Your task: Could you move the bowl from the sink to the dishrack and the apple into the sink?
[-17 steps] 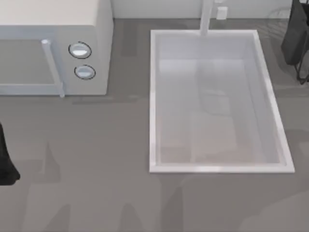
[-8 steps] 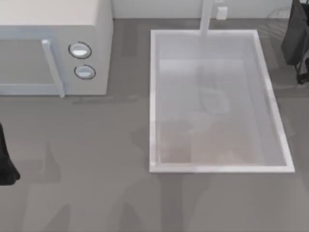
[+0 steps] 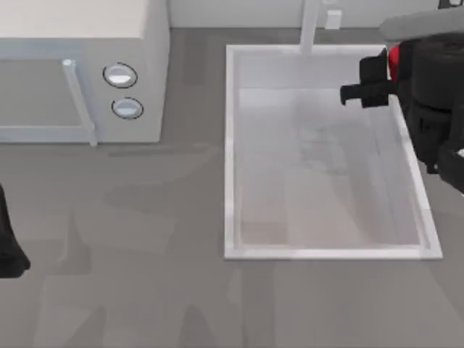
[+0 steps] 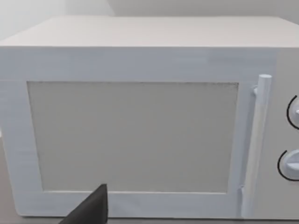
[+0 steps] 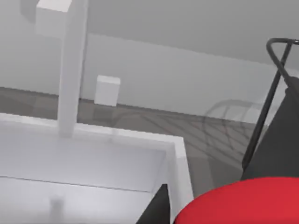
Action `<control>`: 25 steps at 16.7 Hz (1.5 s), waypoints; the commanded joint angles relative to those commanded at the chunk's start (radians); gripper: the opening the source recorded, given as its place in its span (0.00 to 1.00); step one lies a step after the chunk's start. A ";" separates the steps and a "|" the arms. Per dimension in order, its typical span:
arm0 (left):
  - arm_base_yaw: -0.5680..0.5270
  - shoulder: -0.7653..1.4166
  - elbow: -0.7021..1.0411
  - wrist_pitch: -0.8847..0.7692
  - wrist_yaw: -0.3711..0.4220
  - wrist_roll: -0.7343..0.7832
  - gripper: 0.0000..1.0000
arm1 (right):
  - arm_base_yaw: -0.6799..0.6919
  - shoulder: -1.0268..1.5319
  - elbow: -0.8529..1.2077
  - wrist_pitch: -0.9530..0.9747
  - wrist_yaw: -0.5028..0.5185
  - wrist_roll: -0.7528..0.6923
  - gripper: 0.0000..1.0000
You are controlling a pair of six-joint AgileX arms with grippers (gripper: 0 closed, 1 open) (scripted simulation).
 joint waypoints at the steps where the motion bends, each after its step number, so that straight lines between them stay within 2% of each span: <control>1: 0.000 0.000 0.000 0.000 0.000 0.000 1.00 | 0.041 -0.006 -0.025 0.078 0.028 0.014 0.00; 6: 0.000 0.000 0.000 0.000 0.000 0.000 1.00 | 0.184 -0.035 -0.115 0.336 0.122 0.063 0.00; 14: 0.000 0.000 0.000 0.000 0.000 0.000 1.00 | 0.199 -0.033 -0.124 0.367 0.131 0.070 0.00; 17: 0.000 0.000 0.000 0.000 0.000 0.000 1.00 | 0.203 0.035 -0.133 0.435 0.135 0.068 0.00; 25: 0.000 0.000 0.000 0.000 0.000 0.000 1.00 | 0.206 0.459 -0.199 0.955 0.146 0.064 0.00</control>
